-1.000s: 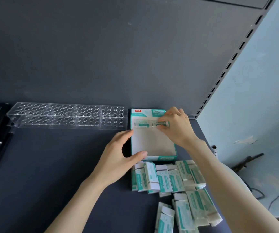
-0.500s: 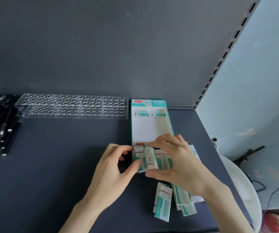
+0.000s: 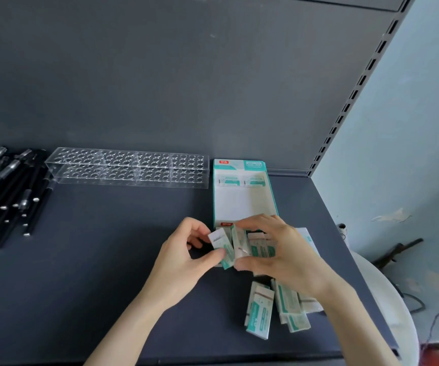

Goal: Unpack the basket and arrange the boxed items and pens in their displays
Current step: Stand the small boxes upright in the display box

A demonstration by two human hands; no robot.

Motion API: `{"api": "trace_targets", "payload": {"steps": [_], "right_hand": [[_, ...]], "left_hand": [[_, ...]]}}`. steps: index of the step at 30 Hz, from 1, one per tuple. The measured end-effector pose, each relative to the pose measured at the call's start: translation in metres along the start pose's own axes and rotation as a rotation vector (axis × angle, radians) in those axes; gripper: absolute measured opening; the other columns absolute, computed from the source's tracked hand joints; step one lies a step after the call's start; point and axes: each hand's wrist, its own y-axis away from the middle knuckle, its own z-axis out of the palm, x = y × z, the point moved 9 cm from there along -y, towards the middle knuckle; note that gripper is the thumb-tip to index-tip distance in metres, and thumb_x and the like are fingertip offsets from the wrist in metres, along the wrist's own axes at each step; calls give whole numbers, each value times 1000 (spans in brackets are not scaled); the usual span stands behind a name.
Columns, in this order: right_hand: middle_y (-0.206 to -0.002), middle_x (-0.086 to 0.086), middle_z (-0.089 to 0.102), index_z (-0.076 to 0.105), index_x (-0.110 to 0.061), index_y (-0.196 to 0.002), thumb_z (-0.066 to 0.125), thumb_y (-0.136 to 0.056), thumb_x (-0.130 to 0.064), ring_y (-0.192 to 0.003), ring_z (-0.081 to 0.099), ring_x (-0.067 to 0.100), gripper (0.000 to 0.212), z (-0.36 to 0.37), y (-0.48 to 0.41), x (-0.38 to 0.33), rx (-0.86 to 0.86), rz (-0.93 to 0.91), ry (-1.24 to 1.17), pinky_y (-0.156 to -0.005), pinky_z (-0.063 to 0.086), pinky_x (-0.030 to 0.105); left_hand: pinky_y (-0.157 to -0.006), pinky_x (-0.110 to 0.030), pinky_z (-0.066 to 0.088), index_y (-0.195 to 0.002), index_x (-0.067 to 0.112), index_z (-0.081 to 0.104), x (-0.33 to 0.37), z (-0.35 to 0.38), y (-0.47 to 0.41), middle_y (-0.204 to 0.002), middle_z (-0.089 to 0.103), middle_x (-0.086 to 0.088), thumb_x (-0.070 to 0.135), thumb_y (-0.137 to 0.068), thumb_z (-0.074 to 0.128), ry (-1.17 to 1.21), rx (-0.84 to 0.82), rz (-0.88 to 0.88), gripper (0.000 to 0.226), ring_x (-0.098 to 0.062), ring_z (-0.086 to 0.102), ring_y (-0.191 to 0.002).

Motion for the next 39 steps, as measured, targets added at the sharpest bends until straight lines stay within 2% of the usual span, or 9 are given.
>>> {"api": "trace_targets", "payload": {"steps": [5, 10, 13, 17, 22, 26, 31, 35, 39], "right_hand": [[-100, -13, 60, 59, -31, -109, 80, -56, -39, -98, 58, 2, 58, -14, 0, -5, 115, 19, -336, -86, 42, 10], [-89, -1, 66, 57, -12, -96, 82, -61, -42, -64, 58, 7, 52, -21, -12, 0, 185, 148, -531, -57, 50, 20], [-76, 5, 64, 50, -2, -92, 75, -63, -44, -53, 54, 12, 57, -21, -20, -4, 194, 143, -611, -49, 47, 23], [-47, -3, 46, 50, -2, -85, 69, -78, -30, -36, 31, 10, 35, -19, -30, -5, 200, 119, -618, -36, 29, 19], [-73, 10, 57, 56, 3, -99, 48, -95, -5, -54, 52, 15, 12, -13, -40, 1, 142, 114, -676, -52, 47, 25], [-89, 11, 66, 58, -1, -109, 35, -94, 9, -75, 64, 22, 30, -9, -45, 4, 38, 110, -880, -70, 55, 28], [-102, 8, 70, 58, -7, -114, 45, -93, 6, -91, 69, 26, 28, -12, -52, 6, -11, 75, -810, -82, 55, 28], [-103, 5, 68, 59, -18, -107, 67, -82, 2, -84, 67, 19, 33, -26, -58, 15, 84, 79, -448, -79, 56, 31], [-99, 4, 67, 63, -27, -96, 72, -77, -3, -82, 66, 17, 31, -32, -64, 16, 147, 28, -311, -77, 54, 23]], "left_hand": [[-71, -13, 49, -89, 18, 68, -2, -7, 0, -87, 74, -2, 2, -80, 71, 397, -10, -59, 18, -10, 66, -81], [-81, -31, 56, -92, 12, 69, 14, 5, -7, -96, 72, -8, 13, -94, 50, 783, -95, -106, 19, -23, 68, -98], [-68, -33, 55, -92, 6, 58, 20, 8, -12, -82, 67, -14, 9, -99, 41, 847, -66, -118, 18, -27, 67, -75], [-62, -25, 46, -98, 10, 57, 32, 13, -20, -66, 53, -8, 20, -84, 57, 737, -172, -45, 17, -17, 44, -57], [-54, -26, 37, -92, 3, 62, 28, 9, -39, -57, 48, -5, 21, -83, 72, 509, -114, -43, 22, -16, 40, -55], [-46, -22, 34, -85, 2, 63, 22, 1, -55, -51, 49, 1, 14, -83, 70, 445, -42, -66, 15, -13, 39, -48], [-42, -20, 30, -86, 2, 64, 19, 4, -67, -51, 53, 5, 13, -85, 69, 465, -73, -104, 12, -10, 39, -45], [-42, -21, 29, -82, 1, 64, 9, -1, -75, -63, 60, -3, 12, -85, 68, 494, -18, -141, 12, -11, 39, -45], [-42, -21, 29, -80, 1, 65, -3, 1, -75, -65, 59, -6, 13, -84, 69, 513, 3, -170, 13, -11, 38, -45]]}}
